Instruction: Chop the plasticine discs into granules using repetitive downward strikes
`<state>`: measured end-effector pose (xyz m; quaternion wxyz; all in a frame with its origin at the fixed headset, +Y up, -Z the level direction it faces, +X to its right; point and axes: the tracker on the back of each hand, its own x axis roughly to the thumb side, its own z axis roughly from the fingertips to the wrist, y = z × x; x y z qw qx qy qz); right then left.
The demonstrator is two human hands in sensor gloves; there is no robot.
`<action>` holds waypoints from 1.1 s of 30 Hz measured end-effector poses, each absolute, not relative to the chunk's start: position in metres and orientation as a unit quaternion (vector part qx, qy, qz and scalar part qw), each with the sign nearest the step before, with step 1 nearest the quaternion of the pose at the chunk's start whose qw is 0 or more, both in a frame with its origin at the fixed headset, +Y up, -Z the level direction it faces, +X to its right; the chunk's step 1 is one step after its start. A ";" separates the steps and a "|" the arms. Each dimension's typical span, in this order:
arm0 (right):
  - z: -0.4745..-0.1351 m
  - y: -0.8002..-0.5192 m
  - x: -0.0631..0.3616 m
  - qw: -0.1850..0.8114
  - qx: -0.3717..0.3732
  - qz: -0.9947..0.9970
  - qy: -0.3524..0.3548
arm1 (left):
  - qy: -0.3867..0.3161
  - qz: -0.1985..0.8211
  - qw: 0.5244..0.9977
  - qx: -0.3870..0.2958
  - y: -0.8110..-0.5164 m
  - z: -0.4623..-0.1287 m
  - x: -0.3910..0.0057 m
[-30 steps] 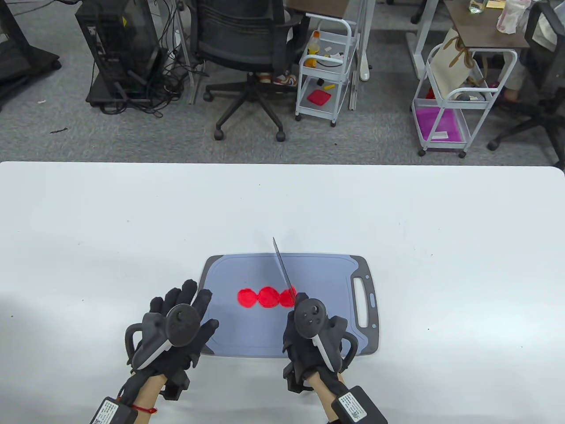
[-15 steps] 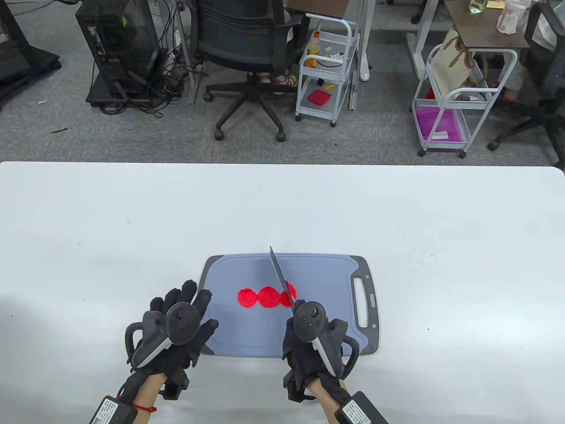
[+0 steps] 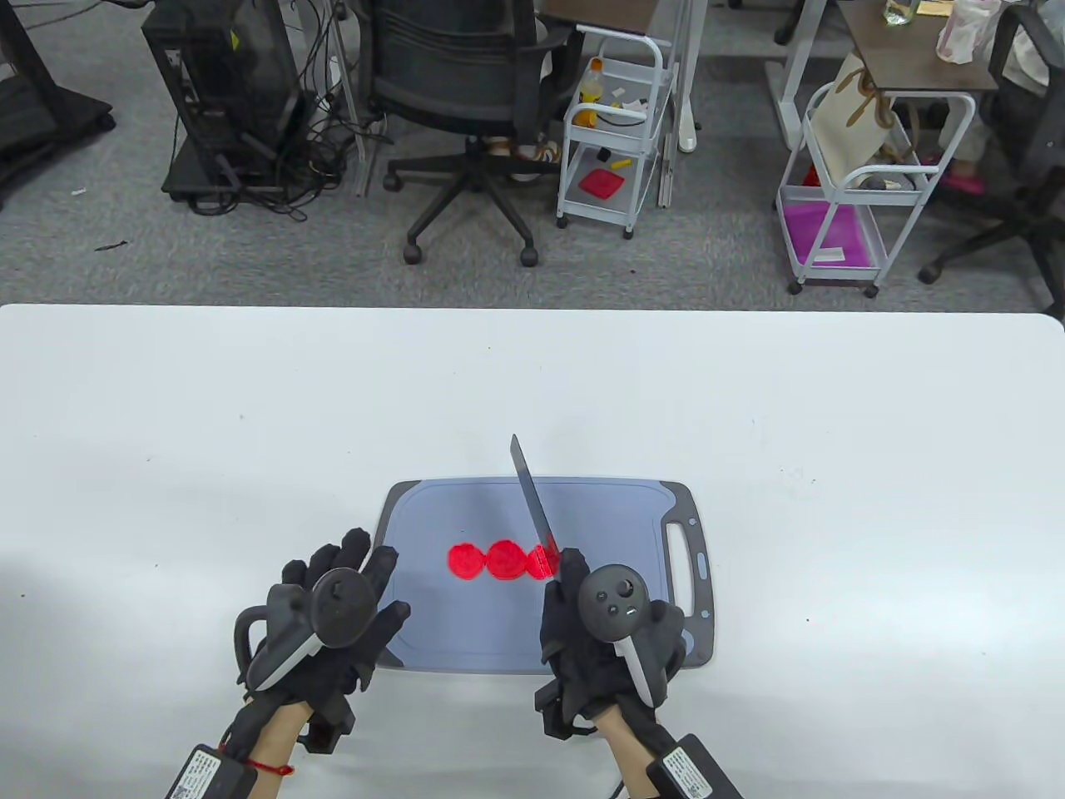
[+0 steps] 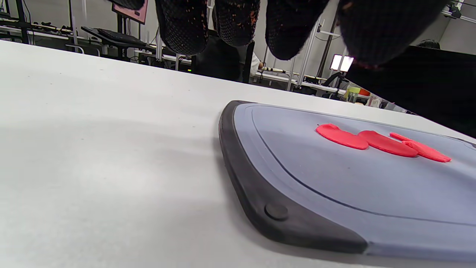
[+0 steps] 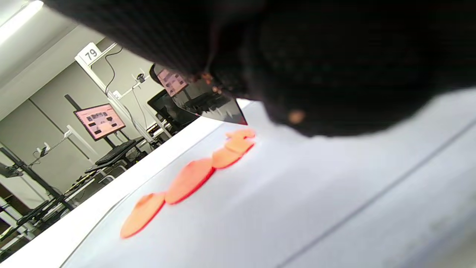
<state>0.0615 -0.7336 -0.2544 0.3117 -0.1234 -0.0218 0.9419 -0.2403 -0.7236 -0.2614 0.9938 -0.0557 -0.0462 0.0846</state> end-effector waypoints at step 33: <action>-0.254 -0.741 0.053 0.302 -0.127 0.944 0.020 | -0.047 0.079 0.993 -0.069 -0.725 -0.263 -0.238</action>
